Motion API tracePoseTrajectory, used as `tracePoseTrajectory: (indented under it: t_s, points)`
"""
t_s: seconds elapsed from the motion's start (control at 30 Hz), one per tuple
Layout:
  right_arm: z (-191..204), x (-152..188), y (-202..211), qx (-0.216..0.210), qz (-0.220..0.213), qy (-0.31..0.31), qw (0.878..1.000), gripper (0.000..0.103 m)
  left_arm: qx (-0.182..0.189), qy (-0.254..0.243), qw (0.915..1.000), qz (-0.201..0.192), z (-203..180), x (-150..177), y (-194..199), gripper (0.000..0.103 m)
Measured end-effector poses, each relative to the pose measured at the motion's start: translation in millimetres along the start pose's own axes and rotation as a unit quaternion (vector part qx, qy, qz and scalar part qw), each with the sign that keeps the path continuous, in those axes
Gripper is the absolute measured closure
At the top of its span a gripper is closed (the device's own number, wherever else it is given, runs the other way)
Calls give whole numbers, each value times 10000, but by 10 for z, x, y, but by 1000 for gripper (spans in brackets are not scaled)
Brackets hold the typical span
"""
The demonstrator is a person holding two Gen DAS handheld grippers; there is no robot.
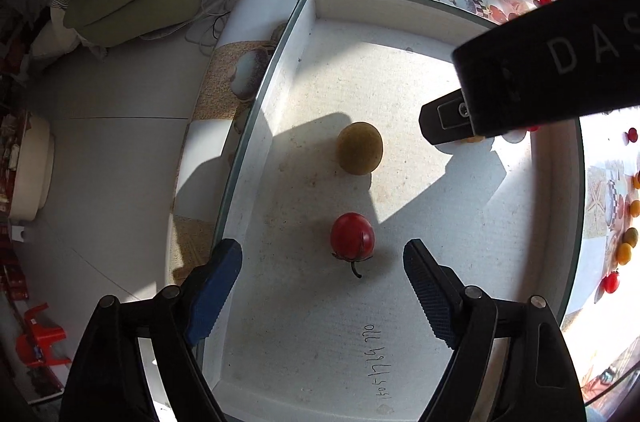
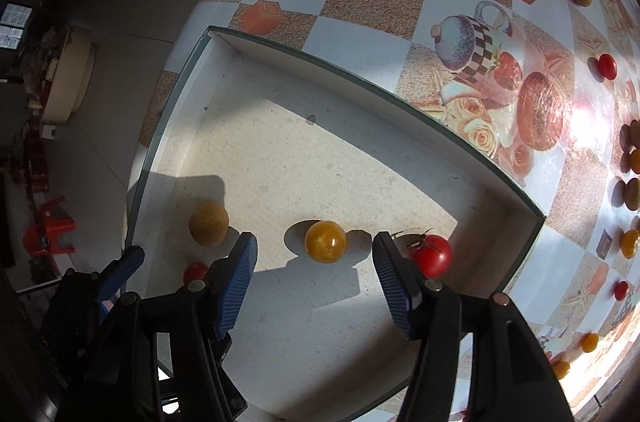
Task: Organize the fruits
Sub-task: 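Carry both tomatoes into the white tray and open both grippers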
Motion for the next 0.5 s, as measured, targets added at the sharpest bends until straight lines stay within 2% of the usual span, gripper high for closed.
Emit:
tracePoseTrajectory:
  t_s: [0.07, 0.3, 0.5]
  points:
    - [13, -11, 63, -127, -59, -97, 9999, 21, 69, 95, 9999, 34, 38, 23, 26, 19]
    - [-87, -13, 374, -317, -326, -427, 9981, 20, 40, -69, 10000, 19, -14, 1, 137, 19]
    - [-509, 13, 677, -233, -591, -863, 9942, 20, 107, -357, 9993, -69, -193, -114, 270, 19]
Point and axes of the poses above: each gripper's, at about its wrist camera, not at the fingertips, and y roughly against the way its jaws point, z to its left, x to its underside, the point moved 8 cm from there along -y, roughly the way its jaws point, and after that the axes turned 10 degrees about -z, right-handed, at the moved point
